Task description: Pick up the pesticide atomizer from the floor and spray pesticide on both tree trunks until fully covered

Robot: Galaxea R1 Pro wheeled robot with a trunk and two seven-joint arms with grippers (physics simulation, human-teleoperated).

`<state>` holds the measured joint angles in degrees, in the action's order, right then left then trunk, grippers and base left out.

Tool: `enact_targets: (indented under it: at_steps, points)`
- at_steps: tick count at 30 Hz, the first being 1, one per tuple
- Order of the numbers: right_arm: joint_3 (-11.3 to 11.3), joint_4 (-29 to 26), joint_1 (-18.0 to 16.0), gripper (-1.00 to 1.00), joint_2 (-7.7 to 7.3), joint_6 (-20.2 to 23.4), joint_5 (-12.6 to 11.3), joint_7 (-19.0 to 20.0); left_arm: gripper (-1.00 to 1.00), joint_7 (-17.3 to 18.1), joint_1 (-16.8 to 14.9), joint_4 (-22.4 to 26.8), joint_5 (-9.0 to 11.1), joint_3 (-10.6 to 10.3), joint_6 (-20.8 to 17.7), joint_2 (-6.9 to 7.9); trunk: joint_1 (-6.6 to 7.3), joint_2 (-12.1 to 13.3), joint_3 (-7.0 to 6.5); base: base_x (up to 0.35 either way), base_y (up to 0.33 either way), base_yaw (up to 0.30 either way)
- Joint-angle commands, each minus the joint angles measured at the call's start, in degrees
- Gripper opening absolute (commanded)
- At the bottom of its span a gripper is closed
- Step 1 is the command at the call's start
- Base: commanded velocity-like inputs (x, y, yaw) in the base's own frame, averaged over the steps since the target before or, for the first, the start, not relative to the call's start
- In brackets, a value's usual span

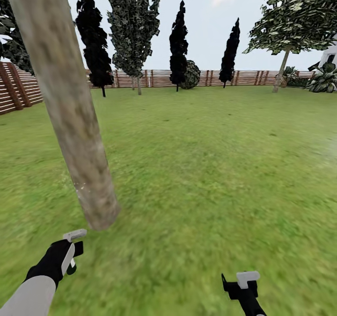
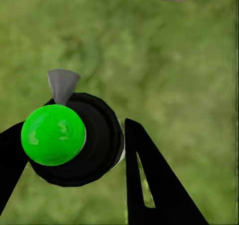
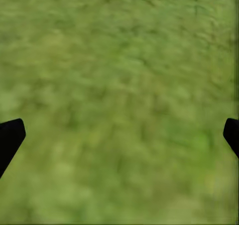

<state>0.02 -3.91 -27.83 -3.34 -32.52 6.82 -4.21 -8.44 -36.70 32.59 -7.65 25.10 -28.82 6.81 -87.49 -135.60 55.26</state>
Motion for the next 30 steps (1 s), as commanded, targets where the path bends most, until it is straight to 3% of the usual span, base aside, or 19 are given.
enact_targets:
  at_steps: [1, 8, 17, 22, 30]
  points:
    - [0.0, 0.0, 0.0, 1.00, 0.00, -0.1, 0.6, -0.4, -1.00, 0.2, 0.0, 0.1, -0.6, 0.2, -0.3, -0.04, -0.01, 0.0, 0.05, 0.204, -0.222, 0.000]
    - [0.0, 0.0, 0.0, 1.00, 0.01, -0.1, 0.6, -0.4, -1.00, 0.2, 0.0, 0.1, -0.6, 0.2, -0.3, -0.04, -0.01, 0.0, 0.05, 0.265, -0.166, 0.011]
    - [0.1, 0.0, 0.0, 1.00, 0.01, -0.1, 0.6, -0.4, -1.00, 0.2, 0.0, 0.1, -0.6, 0.2, -0.4, -0.03, -0.01, 0.0, 0.05, 0.240, -0.185, 0.257]
    - [0.1, 0.0, 0.0, 1.00, 0.01, -0.1, 0.6, -0.4, -1.00, 0.2, 0.0, 0.1, -0.6, 0.3, -0.4, 0.02, -0.01, 0.0, 0.05, 0.317, -0.037, 0.264]
    - [0.1, 0.0, 0.0, 1.00, 0.01, -0.1, 0.6, -0.4, -1.00, 0.3, 0.0, 0.0, -0.6, 0.3, -0.4, -0.04, -0.01, 0.0, 0.05, 0.329, -0.022, 0.024]
